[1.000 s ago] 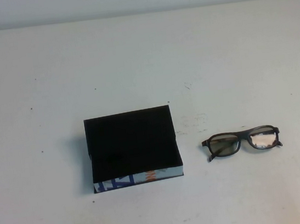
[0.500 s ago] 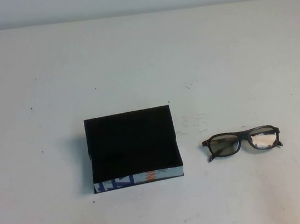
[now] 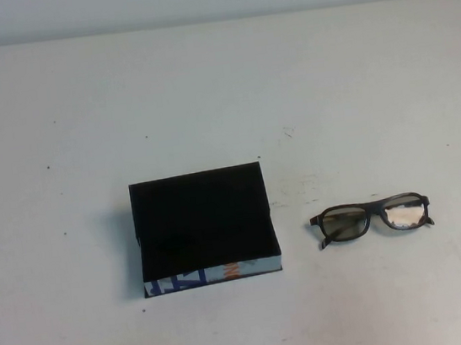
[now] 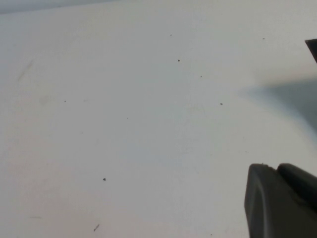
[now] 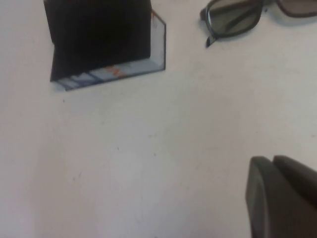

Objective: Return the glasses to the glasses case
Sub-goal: Pick up the glasses from the table

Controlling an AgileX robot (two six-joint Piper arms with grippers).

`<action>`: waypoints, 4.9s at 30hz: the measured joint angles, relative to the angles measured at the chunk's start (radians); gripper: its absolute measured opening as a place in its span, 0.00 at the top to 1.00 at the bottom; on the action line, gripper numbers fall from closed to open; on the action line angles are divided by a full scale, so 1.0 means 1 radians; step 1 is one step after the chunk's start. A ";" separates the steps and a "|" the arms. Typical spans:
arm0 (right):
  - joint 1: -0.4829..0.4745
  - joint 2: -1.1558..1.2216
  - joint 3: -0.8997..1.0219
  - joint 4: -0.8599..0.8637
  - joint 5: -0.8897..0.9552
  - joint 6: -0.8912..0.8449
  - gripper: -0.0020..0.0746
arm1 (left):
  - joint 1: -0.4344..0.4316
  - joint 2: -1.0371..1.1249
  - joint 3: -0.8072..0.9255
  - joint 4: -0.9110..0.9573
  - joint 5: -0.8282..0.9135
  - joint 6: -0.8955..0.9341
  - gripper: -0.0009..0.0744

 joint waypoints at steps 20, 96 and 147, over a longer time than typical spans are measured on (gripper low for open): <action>0.413 0.639 -0.423 -0.434 0.114 -0.385 0.99 | 0.000 0.000 0.000 0.000 0.000 0.000 0.99; 0.393 1.299 -0.862 -0.692 0.049 -1.059 0.51 | 0.000 0.000 0.000 0.001 0.000 0.000 0.99; 0.393 1.313 -0.884 -0.689 0.143 -1.059 0.92 | 0.000 0.000 0.000 0.002 0.000 0.000 0.99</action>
